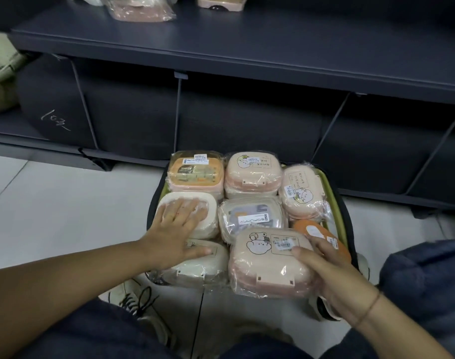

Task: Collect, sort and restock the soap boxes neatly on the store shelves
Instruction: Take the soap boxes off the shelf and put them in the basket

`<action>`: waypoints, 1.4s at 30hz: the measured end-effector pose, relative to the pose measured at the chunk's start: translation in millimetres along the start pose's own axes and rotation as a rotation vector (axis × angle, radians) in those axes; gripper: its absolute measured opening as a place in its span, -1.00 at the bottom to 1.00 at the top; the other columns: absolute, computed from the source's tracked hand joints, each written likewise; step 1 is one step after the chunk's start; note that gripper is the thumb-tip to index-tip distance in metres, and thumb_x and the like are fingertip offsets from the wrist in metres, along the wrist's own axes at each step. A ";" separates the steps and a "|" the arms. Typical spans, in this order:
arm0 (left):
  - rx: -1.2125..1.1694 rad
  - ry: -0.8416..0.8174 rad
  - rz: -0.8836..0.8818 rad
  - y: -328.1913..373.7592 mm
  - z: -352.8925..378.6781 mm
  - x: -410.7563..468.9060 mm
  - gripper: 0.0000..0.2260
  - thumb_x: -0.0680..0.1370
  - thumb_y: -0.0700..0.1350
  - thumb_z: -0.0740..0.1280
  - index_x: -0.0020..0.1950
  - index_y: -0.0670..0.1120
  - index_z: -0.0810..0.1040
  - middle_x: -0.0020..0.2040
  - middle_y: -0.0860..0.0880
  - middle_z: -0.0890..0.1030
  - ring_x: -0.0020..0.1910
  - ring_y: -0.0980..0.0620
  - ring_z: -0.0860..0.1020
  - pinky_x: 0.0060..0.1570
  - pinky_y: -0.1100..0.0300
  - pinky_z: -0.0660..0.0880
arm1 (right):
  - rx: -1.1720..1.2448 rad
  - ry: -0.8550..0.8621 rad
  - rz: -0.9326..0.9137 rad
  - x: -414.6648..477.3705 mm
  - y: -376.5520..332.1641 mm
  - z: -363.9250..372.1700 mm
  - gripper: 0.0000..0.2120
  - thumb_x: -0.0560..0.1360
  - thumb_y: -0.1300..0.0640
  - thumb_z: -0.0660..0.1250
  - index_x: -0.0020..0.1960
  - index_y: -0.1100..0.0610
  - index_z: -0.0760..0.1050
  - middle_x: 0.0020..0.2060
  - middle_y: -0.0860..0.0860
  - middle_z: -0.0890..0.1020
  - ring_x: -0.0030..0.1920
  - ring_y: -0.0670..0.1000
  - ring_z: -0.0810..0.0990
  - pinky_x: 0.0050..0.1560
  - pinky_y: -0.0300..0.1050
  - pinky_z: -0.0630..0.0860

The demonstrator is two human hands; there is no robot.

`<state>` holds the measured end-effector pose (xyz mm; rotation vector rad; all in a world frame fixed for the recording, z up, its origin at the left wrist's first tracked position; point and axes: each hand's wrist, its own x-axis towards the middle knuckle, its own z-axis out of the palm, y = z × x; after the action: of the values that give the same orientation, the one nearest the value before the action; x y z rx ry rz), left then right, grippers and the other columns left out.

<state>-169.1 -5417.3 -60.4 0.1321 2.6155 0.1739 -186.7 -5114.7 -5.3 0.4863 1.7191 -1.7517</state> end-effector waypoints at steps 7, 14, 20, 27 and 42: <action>0.012 -0.130 0.004 -1.7 4.5 4.2 0.02 0.07 0.65 -0.40 0.39 0.18 -0.58 0.43 0.07 -0.54 0.43 -0.08 -0.52 0.47 -0.17 -0.35 | 0.104 -0.031 0.132 -14.0 -11.9 -10.0 -0.71 0.39 0.19 0.38 0.10 0.24 0.57 -0.06 0.21 0.70 -0.11 0.15 0.69 -0.08 0.17 0.61; 0.038 -0.171 0.011 -0.9 3.7 6.6 -0.06 0.13 0.63 -0.34 0.31 0.19 -0.65 0.39 0.06 -0.59 0.43 -0.09 -0.54 0.46 -0.17 -0.38 | -0.147 0.247 -0.070 16.7 17.8 9.9 -0.74 0.56 0.01 0.31 0.21 0.05 0.43 0.14 0.06 0.58 0.03 0.01 0.58 0.05 0.00 0.55; 0.053 -0.201 -0.006 -2.4 2.6 7.9 -0.01 0.15 0.63 -0.27 0.37 0.17 -0.62 0.44 0.04 -0.56 0.42 -0.09 -0.55 0.45 -0.16 -0.39 | -0.826 0.301 -0.312 15.5 31.7 20.3 -0.24 0.44 -0.39 0.12 0.54 -0.10 0.06 0.49 -0.02 0.07 0.50 0.06 0.05 0.49 0.12 0.04; 0.044 -0.228 -0.002 -1.1 -0.4 7.6 0.03 0.09 0.66 -0.25 0.32 0.18 -0.64 0.41 0.04 -0.59 0.42 -0.12 -0.55 0.45 -0.21 -0.37 | -0.987 0.116 -0.426 22.1 40.6 15.9 -0.21 0.29 -0.33 0.40 0.45 -0.16 0.27 0.47 -0.11 0.12 0.46 0.03 0.19 0.45 0.15 0.22; -0.374 0.482 0.008 -9.0 -138.1 21.1 -0.34 0.39 0.50 0.13 0.37 0.18 0.42 0.17 0.19 0.56 0.14 0.18 0.53 0.17 0.17 0.45 | -0.805 -0.114 -0.737 23.0 -113.6 55.2 -0.50 0.33 -0.46 0.28 0.20 -0.32 0.36 0.15 -0.44 0.43 0.21 -0.33 0.44 0.21 -0.30 0.44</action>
<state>-256.7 -5437.1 46.9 -0.0373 2.9947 0.7774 -269.2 -5178.6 69.4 -0.6561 2.4777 -1.2631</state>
